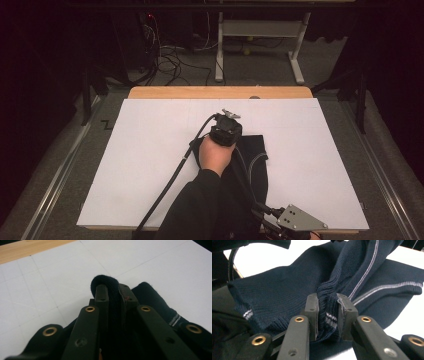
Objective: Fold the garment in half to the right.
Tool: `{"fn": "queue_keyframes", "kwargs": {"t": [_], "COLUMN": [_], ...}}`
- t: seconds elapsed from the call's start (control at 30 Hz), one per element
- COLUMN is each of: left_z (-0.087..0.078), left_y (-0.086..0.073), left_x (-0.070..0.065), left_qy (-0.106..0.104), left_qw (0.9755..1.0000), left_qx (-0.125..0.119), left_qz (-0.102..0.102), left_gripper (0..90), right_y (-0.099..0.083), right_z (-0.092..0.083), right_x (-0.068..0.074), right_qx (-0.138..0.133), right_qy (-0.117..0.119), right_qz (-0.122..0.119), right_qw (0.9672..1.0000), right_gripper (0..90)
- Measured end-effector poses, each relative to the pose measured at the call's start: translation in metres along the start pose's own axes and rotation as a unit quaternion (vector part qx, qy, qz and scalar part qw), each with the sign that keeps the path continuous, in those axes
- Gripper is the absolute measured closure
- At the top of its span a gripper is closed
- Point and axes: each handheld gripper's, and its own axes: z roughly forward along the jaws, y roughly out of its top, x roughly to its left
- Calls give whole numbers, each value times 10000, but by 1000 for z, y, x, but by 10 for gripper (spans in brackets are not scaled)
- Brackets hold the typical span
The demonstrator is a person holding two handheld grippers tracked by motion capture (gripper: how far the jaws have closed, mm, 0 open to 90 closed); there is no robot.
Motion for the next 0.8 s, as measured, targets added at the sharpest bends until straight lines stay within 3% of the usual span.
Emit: {"fn": "queue_keyframes", "kwargs": {"t": [0.23,0.33,0.4,0.57,0.8], "left_z": [6,6,5,-2,-19], "left_y": [1,2,2,3,-7], "left_x": [-8,-10,-10,-8,3], "left_qy": [-113,-215,-272,-377,-431], "left_qw": [9999,9996,9993,9987,9971], "left_qx": [-96,-167,-214,-325,-628], "left_qz": [-16,-61,-134,-125,-63], "left_gripper": [702,636,543,427,339], "right_y": [-6,-8,-9,-8,-4], "right_z": [-4,-6,-7,-11,-16], "right_x": [-2,-3,-4,-6,-10], "right_qx": [164,206,219,129,-58], "right_qy": [-11,-8,-16,-44,-100], "right_qz": [50,85,116,198,219], "right_qw": [9999,9998,9997,9997,9997], "right_gripper": [720,705,665,576,516]}}
